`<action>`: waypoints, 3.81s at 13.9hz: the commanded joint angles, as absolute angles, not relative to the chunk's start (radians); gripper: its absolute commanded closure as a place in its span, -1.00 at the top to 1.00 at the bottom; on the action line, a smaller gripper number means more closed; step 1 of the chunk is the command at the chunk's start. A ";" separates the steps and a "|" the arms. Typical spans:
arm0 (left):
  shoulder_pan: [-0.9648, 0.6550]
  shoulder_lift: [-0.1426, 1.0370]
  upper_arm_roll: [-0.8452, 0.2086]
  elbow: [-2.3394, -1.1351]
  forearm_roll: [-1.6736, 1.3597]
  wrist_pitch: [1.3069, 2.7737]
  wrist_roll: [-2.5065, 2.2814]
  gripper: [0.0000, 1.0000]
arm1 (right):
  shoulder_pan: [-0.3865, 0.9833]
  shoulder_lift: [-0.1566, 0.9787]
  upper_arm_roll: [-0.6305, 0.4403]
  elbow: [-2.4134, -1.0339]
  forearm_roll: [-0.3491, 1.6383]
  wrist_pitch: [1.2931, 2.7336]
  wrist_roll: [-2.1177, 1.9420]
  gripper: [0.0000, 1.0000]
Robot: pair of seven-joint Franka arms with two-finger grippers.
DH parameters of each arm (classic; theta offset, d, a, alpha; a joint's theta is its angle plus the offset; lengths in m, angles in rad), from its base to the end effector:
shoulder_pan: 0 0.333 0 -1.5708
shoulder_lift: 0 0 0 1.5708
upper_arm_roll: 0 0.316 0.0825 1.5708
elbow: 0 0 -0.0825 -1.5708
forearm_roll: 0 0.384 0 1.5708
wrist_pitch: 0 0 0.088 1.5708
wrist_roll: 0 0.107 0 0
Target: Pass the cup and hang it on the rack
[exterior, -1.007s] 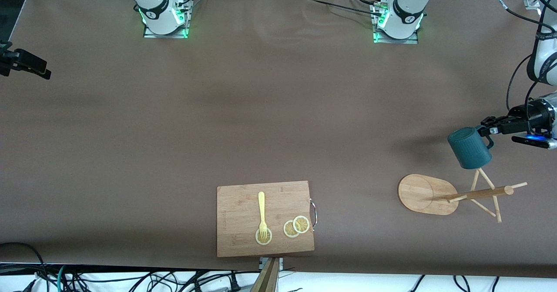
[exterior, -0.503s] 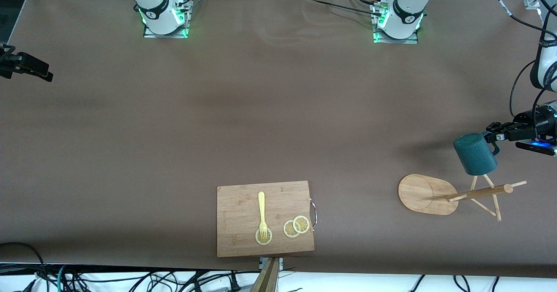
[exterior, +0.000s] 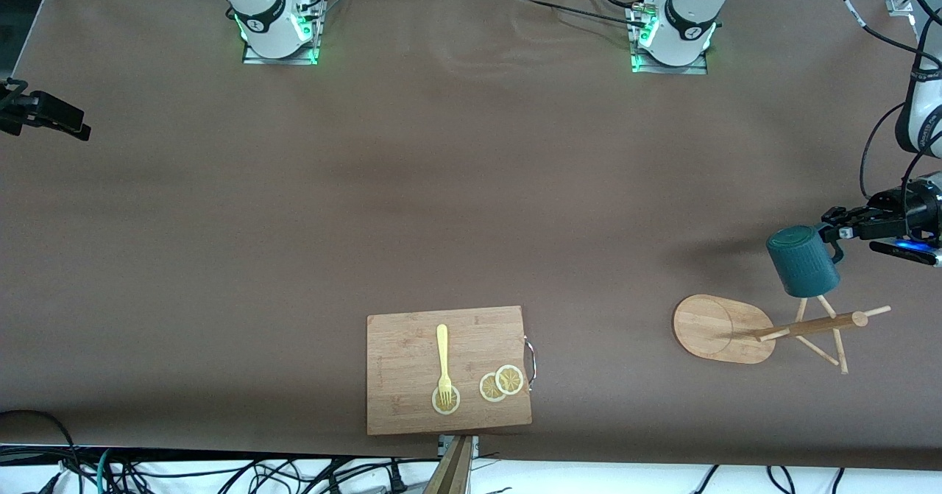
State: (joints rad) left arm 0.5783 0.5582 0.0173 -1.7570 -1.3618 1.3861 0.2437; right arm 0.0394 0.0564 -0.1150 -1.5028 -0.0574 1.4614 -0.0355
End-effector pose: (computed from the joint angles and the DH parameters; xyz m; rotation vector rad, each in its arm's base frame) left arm 0.5702 0.2415 0.2930 1.4672 0.6571 -0.1629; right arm 0.5583 -0.0470 0.6161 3.0787 -0.0673 -0.1553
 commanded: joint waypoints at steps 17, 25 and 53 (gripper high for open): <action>0.638 0.707 0.038 -1.534 -1.246 1.381 0.155 1.00 | 0.031 0.063 -0.103 -1.480 -0.051 1.454 -0.028 1.00; 0.643 0.260 0.028 -1.551 -0.558 1.416 0.294 1.00 | 0.029 0.063 -0.104 -1.480 -0.051 1.454 -0.028 1.00; 0.008 -0.167 0.043 -1.790 -0.034 1.683 -0.201 1.00 | 0.026 0.063 -0.106 -1.480 -0.051 1.454 -0.028 1.00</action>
State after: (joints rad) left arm 0.0144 -0.1634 0.0448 -1.8117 -0.0529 1.6874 -0.2237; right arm 0.0382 0.0576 -0.1126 -1.5003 -0.0574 1.4617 -0.0354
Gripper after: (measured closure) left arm 0.000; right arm 0.000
